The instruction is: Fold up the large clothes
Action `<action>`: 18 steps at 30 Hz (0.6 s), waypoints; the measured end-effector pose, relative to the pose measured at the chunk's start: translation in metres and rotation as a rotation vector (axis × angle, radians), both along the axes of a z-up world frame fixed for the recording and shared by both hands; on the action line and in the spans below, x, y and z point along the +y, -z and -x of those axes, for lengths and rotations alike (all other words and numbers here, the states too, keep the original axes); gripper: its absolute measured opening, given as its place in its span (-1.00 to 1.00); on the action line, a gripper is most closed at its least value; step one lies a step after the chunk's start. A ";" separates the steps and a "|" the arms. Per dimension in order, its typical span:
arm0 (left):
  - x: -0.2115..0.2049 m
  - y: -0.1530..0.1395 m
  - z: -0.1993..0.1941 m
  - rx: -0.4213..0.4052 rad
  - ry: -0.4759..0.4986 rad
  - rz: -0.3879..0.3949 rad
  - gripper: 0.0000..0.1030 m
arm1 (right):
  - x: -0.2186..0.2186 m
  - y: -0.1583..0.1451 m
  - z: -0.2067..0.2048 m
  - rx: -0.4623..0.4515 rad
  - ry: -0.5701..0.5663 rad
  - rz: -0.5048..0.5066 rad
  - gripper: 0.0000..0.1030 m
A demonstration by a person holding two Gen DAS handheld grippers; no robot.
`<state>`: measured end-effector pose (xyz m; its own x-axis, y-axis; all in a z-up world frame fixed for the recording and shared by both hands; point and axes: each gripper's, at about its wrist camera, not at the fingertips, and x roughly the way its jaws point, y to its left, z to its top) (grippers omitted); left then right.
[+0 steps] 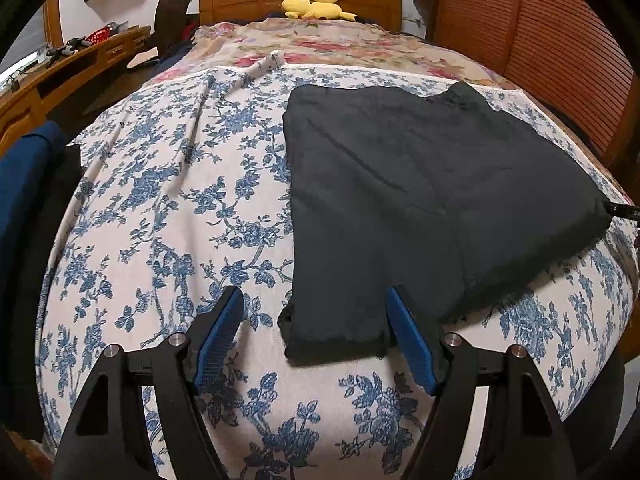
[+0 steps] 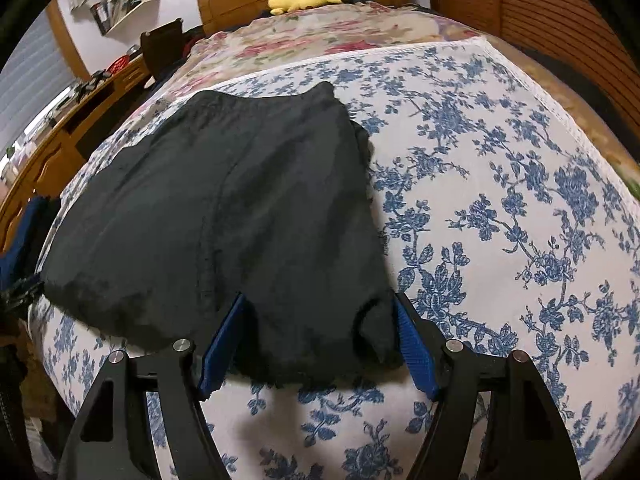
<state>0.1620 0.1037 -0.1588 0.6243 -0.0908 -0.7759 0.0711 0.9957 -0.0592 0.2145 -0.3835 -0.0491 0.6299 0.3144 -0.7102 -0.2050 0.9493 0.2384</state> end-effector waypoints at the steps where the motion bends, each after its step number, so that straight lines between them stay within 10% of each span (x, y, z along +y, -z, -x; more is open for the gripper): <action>1: 0.000 0.001 -0.003 0.002 0.006 0.013 0.41 | 0.000 0.001 -0.002 0.007 0.002 -0.015 0.44; 4: 0.001 0.006 -0.011 0.027 0.022 0.065 0.07 | 0.002 0.004 -0.008 0.016 -0.004 -0.031 0.43; 8: -0.002 0.007 -0.015 0.041 0.016 0.059 -0.66 | 0.006 0.004 -0.005 -0.021 -0.056 -0.034 -0.70; 18: -0.015 -0.024 0.016 -0.020 0.071 0.024 -0.90 | -0.005 -0.026 0.047 -0.161 -0.059 0.038 -0.87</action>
<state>0.1462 0.0891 -0.1349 0.6311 -0.1535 -0.7604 0.1429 0.9865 -0.0805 0.1673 -0.3888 -0.0228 0.7175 0.3288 -0.6141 -0.2930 0.9423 0.1621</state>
